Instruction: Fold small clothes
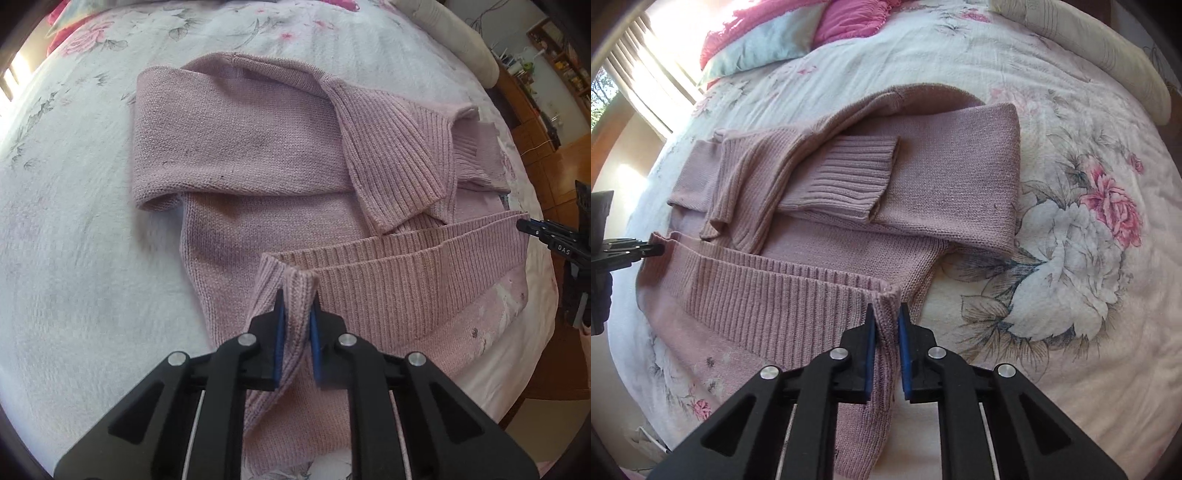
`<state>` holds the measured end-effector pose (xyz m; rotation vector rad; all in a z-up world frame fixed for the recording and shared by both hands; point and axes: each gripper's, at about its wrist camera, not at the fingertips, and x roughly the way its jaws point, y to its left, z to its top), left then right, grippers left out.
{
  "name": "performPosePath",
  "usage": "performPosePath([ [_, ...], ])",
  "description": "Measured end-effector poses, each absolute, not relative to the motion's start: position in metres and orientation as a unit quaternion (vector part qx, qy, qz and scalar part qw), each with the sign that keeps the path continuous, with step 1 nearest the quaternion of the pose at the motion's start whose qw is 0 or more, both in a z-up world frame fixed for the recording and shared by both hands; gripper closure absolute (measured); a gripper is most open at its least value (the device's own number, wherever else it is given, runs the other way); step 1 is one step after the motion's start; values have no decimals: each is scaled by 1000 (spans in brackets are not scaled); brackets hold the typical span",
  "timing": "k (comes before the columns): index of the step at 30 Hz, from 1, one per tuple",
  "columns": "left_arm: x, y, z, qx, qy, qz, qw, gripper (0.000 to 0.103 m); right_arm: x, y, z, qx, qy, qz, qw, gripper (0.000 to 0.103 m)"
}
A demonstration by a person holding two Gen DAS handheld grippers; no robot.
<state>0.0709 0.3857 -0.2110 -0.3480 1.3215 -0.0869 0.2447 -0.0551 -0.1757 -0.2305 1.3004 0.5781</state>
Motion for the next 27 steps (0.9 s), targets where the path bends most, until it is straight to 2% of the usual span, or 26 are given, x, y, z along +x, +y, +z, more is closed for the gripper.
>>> performPosePath([
  [6,48,391,-169,-201,554,-52,806,94,228,-68,-142,-57,571,280,770,93],
  [18,116,397,-91,-231,454,-59,859,94,273,-59,-51,-5,478,308,822,93],
  [21,136,404,-84,-227,437,-52,869,94,294,-52,-43,-6,465,301,833,93],
  [27,175,440,-88,-294,386,-24,874,94,340,-47,-51,31,453,284,845,93],
])
